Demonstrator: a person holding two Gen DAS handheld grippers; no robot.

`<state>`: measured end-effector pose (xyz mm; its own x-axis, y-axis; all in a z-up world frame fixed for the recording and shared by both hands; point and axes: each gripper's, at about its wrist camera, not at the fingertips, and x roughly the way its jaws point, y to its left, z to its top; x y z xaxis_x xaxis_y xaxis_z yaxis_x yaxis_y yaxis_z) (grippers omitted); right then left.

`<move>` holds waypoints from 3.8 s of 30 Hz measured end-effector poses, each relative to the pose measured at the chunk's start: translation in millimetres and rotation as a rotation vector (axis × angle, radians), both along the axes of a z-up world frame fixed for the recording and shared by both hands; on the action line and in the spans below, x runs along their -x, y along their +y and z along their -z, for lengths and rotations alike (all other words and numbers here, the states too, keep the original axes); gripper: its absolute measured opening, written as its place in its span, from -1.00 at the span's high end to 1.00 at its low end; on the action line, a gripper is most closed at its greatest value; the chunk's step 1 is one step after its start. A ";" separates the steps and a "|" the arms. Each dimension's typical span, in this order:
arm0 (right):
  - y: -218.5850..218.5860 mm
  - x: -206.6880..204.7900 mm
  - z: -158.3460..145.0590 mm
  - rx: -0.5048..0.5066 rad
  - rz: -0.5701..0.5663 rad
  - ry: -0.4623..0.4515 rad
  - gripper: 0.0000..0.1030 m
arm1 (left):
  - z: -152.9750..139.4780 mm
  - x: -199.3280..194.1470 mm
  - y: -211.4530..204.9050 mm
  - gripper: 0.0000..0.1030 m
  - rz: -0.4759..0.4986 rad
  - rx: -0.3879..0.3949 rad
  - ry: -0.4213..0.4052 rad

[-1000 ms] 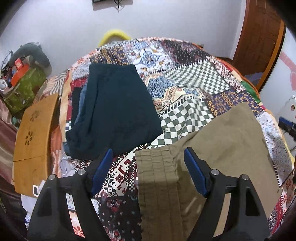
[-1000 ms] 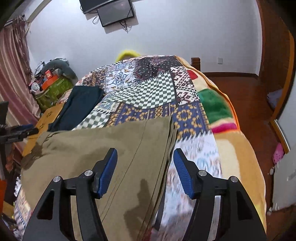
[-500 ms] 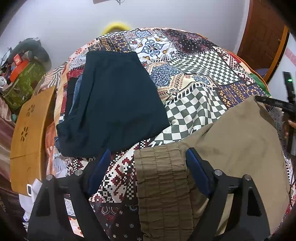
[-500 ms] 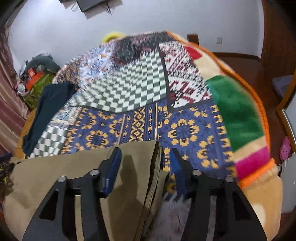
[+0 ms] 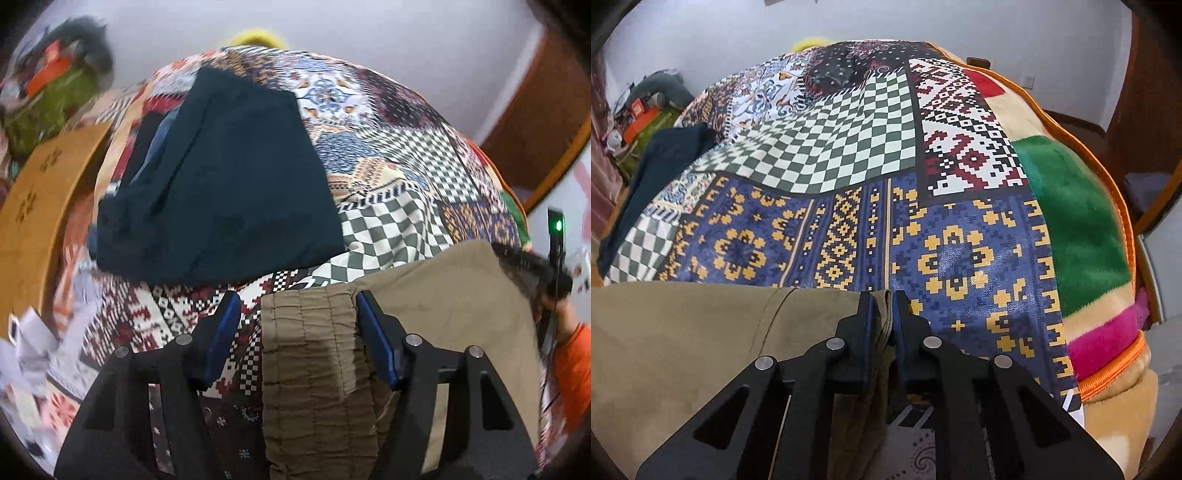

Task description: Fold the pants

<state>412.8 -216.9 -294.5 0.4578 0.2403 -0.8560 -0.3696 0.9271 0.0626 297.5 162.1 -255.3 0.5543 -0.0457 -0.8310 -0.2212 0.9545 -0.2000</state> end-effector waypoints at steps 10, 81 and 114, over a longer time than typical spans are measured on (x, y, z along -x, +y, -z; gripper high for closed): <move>9.5 5.4 -28.7 0.056 -0.014 -0.037 0.77 | -28.7 9.5 -3.5 -0.29 0.039 -0.044 0.001; 8.0 241.3 -81.0 -0.240 -0.119 -0.038 -0.74 | -64.9 173.5 -41.2 -0.88 0.015 -0.050 -0.042; 59.8 237.7 -41.2 -0.248 -0.214 0.025 -0.74 | -7.3 110.6 -31.2 0.04 -0.041 0.376 0.028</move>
